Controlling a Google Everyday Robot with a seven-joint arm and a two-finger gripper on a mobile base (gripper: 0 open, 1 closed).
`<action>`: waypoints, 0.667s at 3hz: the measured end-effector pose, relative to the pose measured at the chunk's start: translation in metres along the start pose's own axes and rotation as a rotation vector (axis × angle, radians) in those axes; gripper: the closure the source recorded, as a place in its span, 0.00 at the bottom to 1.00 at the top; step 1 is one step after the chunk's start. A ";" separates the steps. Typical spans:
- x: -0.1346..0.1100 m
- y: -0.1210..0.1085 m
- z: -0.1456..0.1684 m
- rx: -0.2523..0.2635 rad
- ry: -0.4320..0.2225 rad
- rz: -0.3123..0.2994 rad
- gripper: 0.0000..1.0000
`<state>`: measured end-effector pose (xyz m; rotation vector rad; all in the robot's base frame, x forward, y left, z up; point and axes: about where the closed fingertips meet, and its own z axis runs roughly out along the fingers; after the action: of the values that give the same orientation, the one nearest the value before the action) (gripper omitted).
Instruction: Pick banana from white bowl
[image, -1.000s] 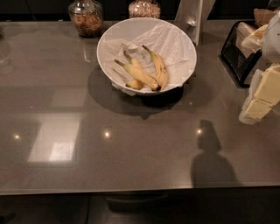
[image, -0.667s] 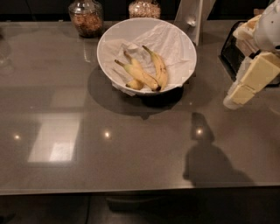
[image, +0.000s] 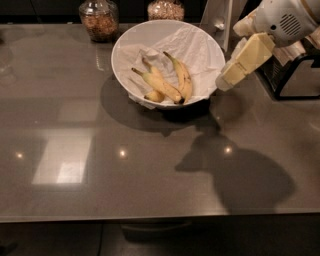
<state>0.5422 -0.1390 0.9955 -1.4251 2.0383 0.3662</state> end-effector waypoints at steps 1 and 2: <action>-0.026 -0.015 0.036 -0.123 -0.021 0.071 0.00; -0.055 -0.025 0.074 -0.241 -0.016 0.136 0.00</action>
Offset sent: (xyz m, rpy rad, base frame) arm 0.0833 0.1047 -0.0258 0.1443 0.4221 0.0798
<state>0.6017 -0.0674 0.9759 -1.4187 2.1405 0.6982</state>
